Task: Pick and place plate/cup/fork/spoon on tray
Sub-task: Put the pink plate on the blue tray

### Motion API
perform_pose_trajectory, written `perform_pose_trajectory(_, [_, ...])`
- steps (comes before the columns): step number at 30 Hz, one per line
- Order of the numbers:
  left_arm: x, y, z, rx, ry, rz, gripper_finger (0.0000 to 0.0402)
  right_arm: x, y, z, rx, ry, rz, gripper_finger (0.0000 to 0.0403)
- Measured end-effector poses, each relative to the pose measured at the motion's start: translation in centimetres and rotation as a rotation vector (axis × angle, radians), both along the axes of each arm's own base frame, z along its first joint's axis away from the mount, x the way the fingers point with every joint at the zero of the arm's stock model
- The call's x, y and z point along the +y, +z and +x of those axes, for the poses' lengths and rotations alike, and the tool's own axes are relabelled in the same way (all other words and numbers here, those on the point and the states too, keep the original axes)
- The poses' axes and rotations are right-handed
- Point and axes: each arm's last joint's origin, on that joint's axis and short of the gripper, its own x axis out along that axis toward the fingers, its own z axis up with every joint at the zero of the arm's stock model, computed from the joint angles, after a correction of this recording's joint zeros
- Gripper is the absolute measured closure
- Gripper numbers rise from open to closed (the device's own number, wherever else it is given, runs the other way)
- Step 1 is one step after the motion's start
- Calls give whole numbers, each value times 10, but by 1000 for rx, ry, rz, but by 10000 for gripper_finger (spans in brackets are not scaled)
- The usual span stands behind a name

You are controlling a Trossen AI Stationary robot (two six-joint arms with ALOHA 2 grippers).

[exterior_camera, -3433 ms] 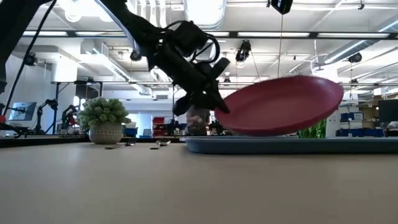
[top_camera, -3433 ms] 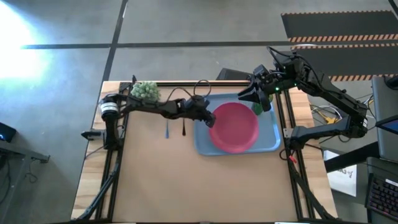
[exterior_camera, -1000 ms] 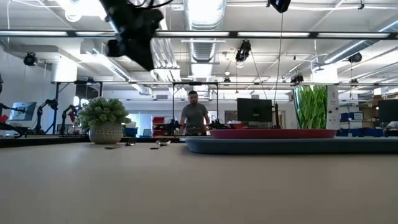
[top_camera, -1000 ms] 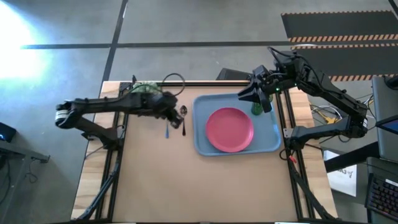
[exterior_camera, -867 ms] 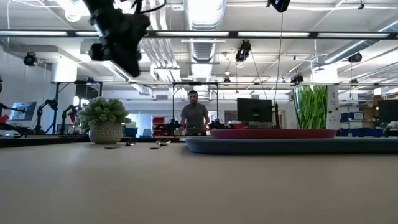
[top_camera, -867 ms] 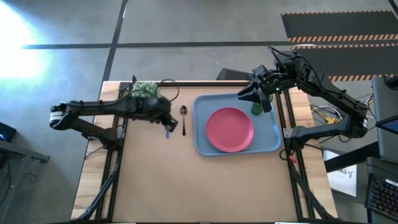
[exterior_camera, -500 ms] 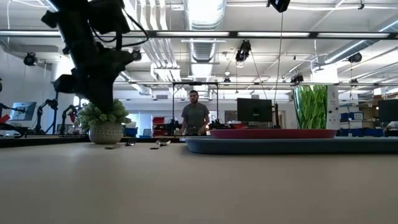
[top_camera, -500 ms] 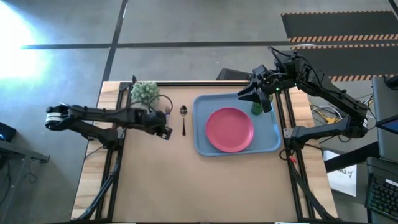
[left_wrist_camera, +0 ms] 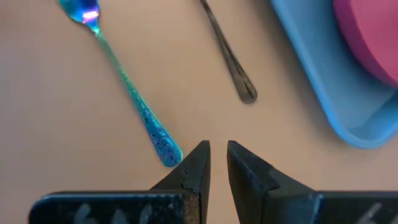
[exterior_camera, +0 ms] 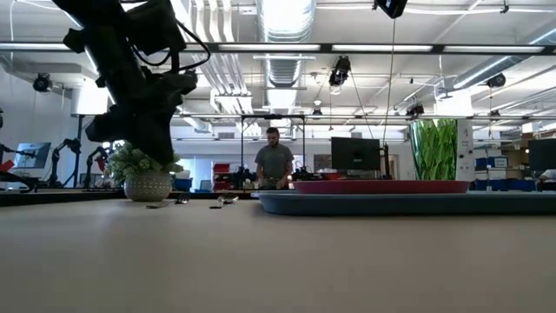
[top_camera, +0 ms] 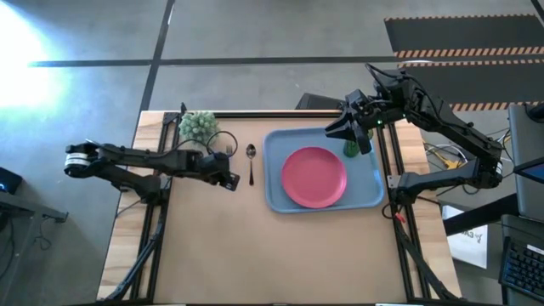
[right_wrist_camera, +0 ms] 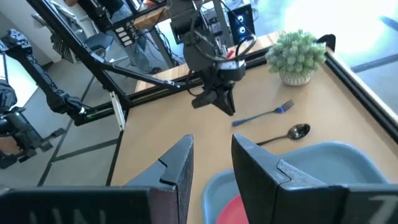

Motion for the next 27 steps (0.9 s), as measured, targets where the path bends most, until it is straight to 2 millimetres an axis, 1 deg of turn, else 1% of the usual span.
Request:
perform_pose_trajectory(3, [0,2,3,-34,-1,3,365,2,-6,-3,68,-1,40,305])
perform_pose_trajectory(8, [0,3,5,-61,-3,6,366,10,-27,-13,297,-15,171,306])
perform_pose_trajectory(10, [0,4,5,-67,-5,8,366,14,-35,-15,380,-29,195,308])
perform_pose_trajectory(14, [0,4,5,-61,-27,22,366,21,-51,-16,523,-79,239,312])
perform_pose_trajectory(19, [0,4,5,-62,-31,26,366,31,-76,-14,658,-91,334,312])
perform_pose_trajectory(25, [0,3,4,-55,-50,38,366,45,-103,-18,859,-118,409,312])
perform_pose_trajectory(27, [0,4,4,-56,-52,39,366,50,-110,-18,902,-137,424,312])
